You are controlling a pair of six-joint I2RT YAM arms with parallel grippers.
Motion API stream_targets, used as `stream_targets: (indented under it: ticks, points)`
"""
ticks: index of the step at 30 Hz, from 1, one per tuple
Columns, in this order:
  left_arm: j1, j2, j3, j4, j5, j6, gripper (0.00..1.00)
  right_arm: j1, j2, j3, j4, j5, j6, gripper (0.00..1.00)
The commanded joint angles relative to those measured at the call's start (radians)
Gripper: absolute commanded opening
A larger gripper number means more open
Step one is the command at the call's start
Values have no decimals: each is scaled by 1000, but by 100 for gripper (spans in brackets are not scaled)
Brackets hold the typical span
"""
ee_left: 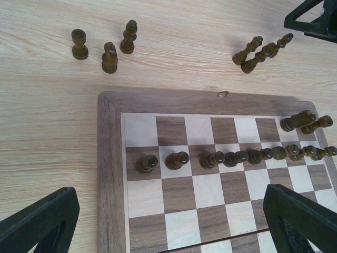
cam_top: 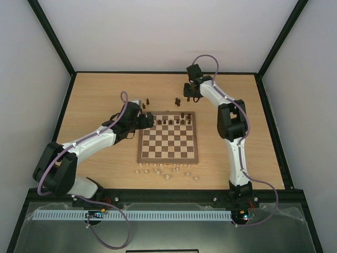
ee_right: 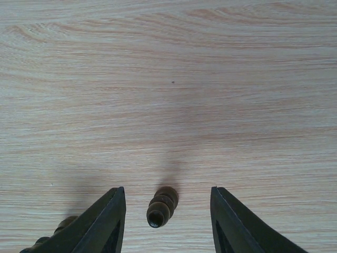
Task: Set up the chess pieces on the board
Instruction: Pick up the chess piece at the center of the board.
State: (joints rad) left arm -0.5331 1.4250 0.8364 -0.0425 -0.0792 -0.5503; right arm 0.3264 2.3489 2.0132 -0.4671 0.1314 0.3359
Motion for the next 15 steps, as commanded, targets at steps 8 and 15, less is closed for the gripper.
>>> stream_targets:
  ticks: [8, 15]
  points:
    - [5, 15, -6, 14, -5, -3, 99, -6, 34, 32, -53, 7, -20, 42]
    - [6, 17, -6, 14, -5, -2, 99, -5, 57, 59, -69, 0, -20, 37]
